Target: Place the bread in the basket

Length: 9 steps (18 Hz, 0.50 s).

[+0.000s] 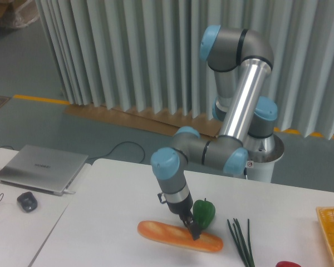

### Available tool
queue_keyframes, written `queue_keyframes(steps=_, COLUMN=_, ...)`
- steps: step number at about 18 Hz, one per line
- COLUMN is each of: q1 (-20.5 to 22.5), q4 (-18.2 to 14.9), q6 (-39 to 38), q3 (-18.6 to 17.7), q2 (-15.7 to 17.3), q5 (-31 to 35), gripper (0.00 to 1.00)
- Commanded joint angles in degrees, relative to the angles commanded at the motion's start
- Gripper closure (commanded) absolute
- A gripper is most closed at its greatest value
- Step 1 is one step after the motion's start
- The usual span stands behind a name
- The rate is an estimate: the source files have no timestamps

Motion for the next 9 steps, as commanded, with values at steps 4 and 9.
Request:
queue_keyframes(steps=4, q1=1.05, q4=-1.33, q6=-0.09, q3=0.89, q2=3.25, q5=0.09, gripper=0.0)
queue_keyframes(steps=9, q1=3.16, q4=-1.68, q6=0.0, q3=-0.08, q2=7.91, q5=0.09, gripper=0.0)
